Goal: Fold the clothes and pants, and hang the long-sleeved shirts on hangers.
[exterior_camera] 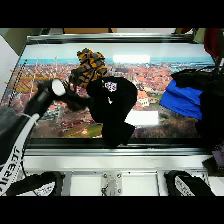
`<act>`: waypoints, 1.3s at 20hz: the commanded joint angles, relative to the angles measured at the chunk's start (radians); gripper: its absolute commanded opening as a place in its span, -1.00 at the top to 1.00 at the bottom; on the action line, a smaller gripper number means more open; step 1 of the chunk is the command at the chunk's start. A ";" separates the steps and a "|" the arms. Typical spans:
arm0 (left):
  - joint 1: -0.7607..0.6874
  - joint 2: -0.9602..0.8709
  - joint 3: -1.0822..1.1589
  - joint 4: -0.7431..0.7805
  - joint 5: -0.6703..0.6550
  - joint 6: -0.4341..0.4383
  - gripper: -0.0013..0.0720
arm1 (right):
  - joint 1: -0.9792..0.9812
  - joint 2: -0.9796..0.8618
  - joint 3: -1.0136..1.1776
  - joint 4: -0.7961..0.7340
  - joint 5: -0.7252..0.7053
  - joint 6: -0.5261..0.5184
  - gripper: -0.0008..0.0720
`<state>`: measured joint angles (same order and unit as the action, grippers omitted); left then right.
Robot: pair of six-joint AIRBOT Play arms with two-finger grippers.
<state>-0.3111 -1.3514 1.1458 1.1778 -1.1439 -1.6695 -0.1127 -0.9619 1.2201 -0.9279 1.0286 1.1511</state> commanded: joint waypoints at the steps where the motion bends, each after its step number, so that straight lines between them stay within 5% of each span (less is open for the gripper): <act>1: -0.090 0.045 -0.248 -0.174 0.063 0.051 -0.86 | 0.024 -0.031 -0.013 -0.011 0.035 0.017 0.92; 5: -0.292 0.028 -0.330 -0.203 0.177 0.066 -0.86 | 0.087 -0.076 -0.056 -0.012 0.035 0.016 0.92; 9: -0.338 -0.052 -0.277 -0.205 0.184 0.064 -0.84 | 0.119 -0.146 -0.087 -0.011 0.035 0.017 0.91; 11: -0.328 -0.081 -0.228 -0.201 0.183 0.066 0.71 | 0.119 -0.195 -0.089 -0.012 0.035 0.026 0.92; 12: -0.310 -0.081 -0.205 -0.199 0.183 0.077 0.91 | 0.119 -0.222 -0.090 -0.013 0.037 0.027 0.92; 16: -0.150 0.011 -0.105 -0.104 0.113 0.084 0.91 | 0.151 -0.338 -0.092 -0.081 0.126 0.027 0.89; 17: -0.101 0.044 -0.086 -0.095 0.096 0.084 0.91 | 0.173 -0.372 -0.098 -0.082 0.152 0.027 0.62; 18: -0.051 0.072 -0.072 -0.098 0.086 0.084 0.91 | 0.204 -0.412 -0.108 -0.082 0.168 0.027 -0.03; 19: -0.016 0.093 -0.064 -0.098 0.080 0.084 0.91 | 0.238 -0.451 -0.115 -0.082 0.175 0.027 -0.32; 26: 0.065 0.144 -0.093 -0.097 0.070 0.085 0.91 | 0.499 -0.642 -0.114 -0.081 0.138 0.027 -0.31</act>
<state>-0.2699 -1.2209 1.0542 1.0775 -1.0687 -1.5867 0.2939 -1.5463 1.1069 -1.0050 1.1790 1.1786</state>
